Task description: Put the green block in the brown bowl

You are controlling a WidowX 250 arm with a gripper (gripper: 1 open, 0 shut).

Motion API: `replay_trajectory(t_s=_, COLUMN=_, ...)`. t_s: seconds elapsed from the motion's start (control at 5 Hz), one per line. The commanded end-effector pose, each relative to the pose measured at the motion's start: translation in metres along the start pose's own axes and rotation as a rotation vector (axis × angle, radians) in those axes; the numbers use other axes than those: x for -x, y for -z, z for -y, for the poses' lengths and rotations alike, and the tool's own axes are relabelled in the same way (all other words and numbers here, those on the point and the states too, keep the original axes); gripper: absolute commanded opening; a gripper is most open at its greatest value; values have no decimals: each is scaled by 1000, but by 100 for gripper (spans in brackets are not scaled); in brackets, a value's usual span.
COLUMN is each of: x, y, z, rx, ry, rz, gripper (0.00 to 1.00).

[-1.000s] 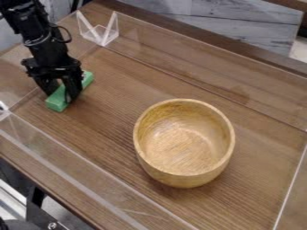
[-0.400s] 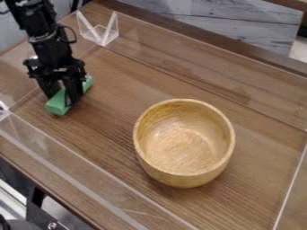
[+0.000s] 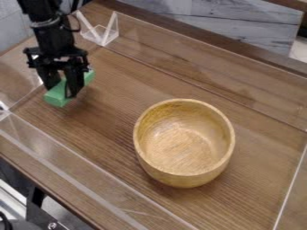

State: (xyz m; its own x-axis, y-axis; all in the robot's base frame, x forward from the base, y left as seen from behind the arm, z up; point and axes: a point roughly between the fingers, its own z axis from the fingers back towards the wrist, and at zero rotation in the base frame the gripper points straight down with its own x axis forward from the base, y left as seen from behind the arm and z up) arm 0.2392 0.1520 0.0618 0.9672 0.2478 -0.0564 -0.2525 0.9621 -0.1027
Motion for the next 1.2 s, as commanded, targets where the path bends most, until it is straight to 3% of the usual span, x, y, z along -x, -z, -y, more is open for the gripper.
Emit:
replay_trajectory(t_s=0.0, x=-4, y=-42, z=16, rx=-31, ry=39, rz=65, gripper=0)
replay_trajectory(t_s=0.2, x=4, y=-60, z=46, rx=-26, ry=100, rz=57, gripper=0)
replay_trajectory(t_s=0.6, x=34, y=-60, z=143, rx=1, ry=278, rz=63, gripper=0)
replay_trajectory(t_s=0.8, x=63, y=-56, z=187, rx=7, ry=409, rz=73, gripper=0)
replay_trajectory(t_s=1.0, x=91, y=-39, z=230, rx=0, ry=499, rz=83, gripper=0)
